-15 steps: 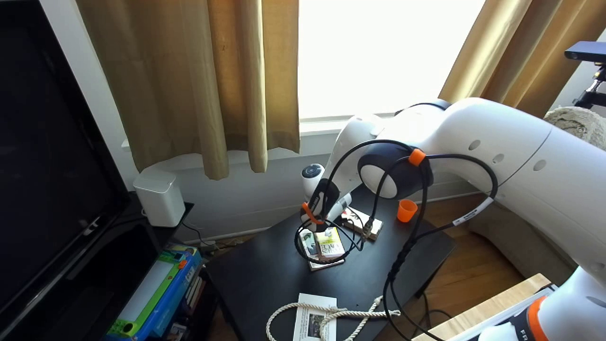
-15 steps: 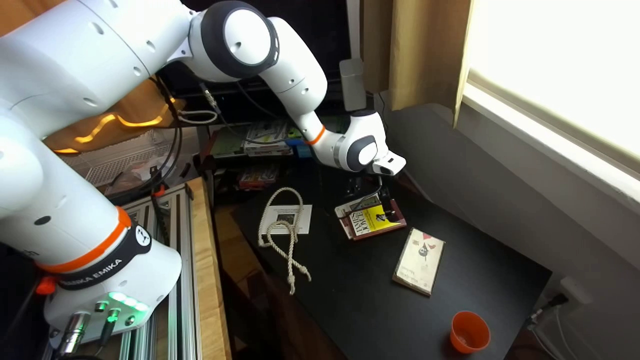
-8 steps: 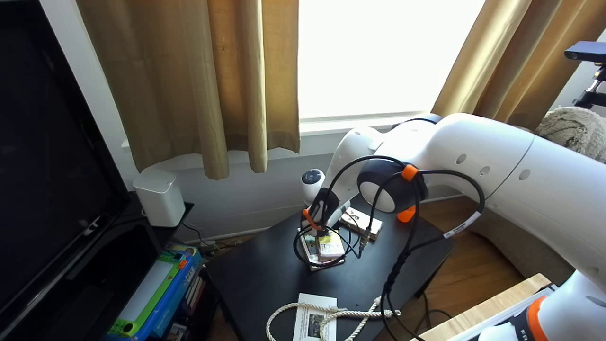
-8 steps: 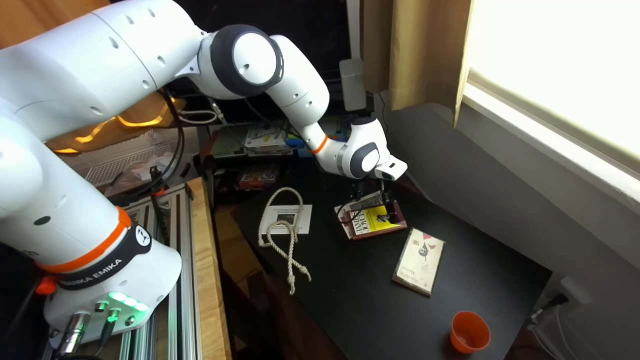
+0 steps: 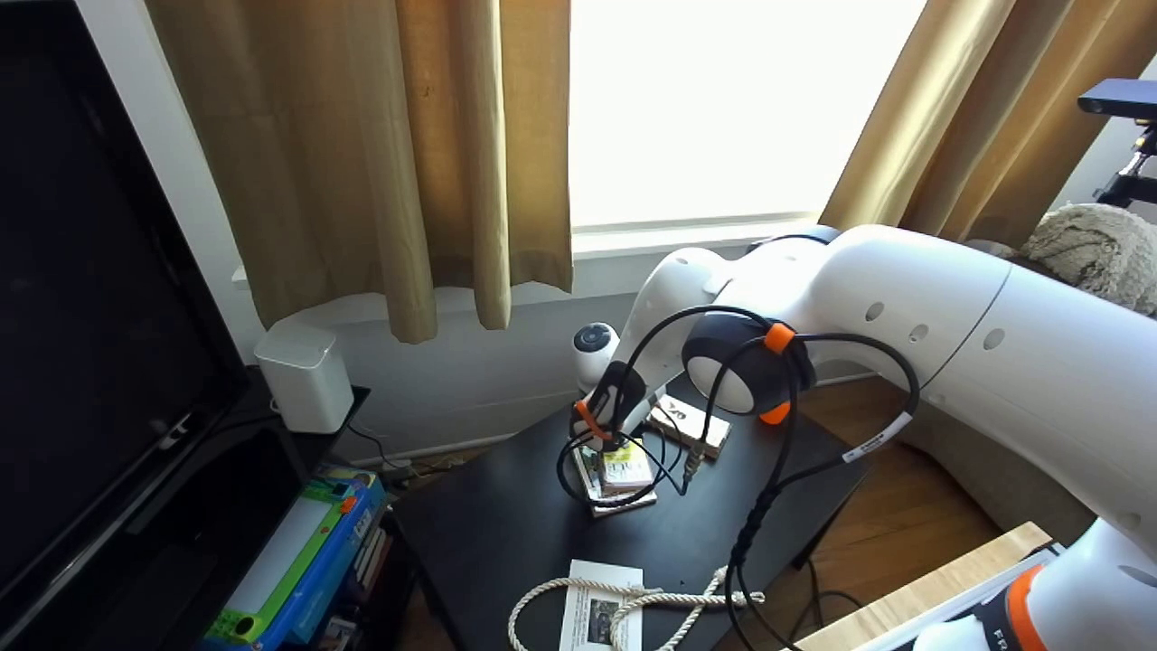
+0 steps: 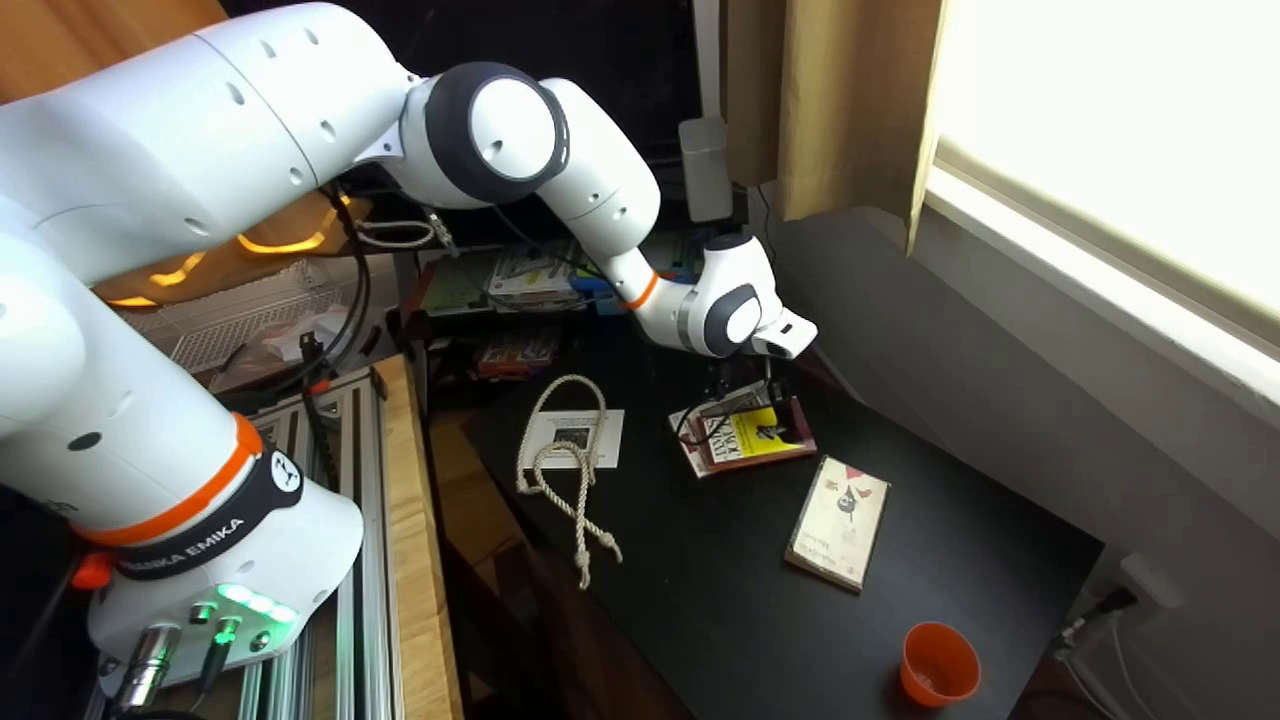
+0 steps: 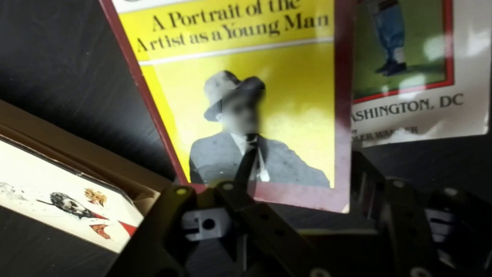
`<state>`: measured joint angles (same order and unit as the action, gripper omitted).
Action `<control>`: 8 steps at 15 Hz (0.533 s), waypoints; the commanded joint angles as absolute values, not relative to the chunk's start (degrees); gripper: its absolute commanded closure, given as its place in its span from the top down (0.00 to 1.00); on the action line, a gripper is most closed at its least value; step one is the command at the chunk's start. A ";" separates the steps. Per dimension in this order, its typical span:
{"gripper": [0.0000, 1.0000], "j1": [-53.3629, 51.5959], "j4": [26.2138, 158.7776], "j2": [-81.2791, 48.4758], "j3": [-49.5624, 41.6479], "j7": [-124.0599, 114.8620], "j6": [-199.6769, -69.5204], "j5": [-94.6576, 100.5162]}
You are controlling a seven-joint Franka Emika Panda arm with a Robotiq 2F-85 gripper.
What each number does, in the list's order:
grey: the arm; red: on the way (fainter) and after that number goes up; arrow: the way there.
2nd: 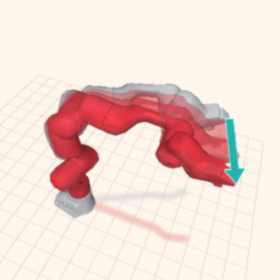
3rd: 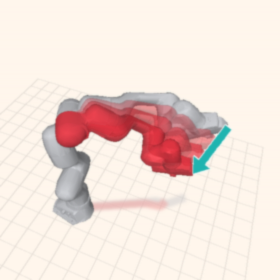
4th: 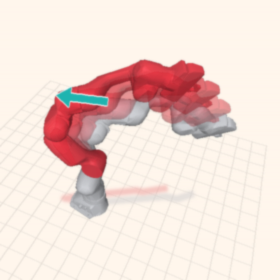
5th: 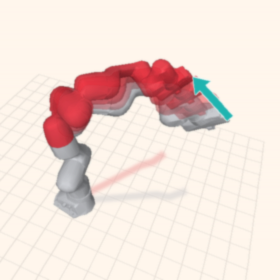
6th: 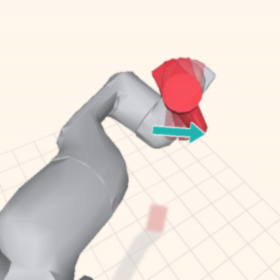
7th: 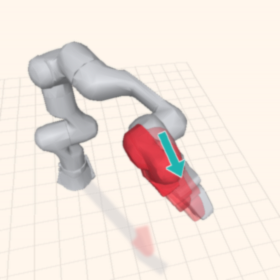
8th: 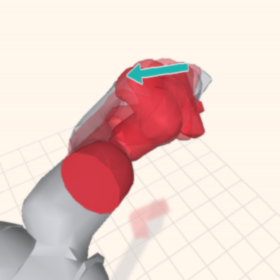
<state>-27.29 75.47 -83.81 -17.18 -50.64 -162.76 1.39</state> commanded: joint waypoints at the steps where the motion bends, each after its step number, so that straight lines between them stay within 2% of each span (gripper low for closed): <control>1: 0.31 -27.28 72.99 -86.25 -17.30 -51.59 -164.35 0.47; 5: 0.00 -27.33 73.03 -85.77 -17.24 -51.43 -164.78 0.51; 8: 0.00 -27.13 75.06 -84.02 -16.80 -50.98 -165.71 1.09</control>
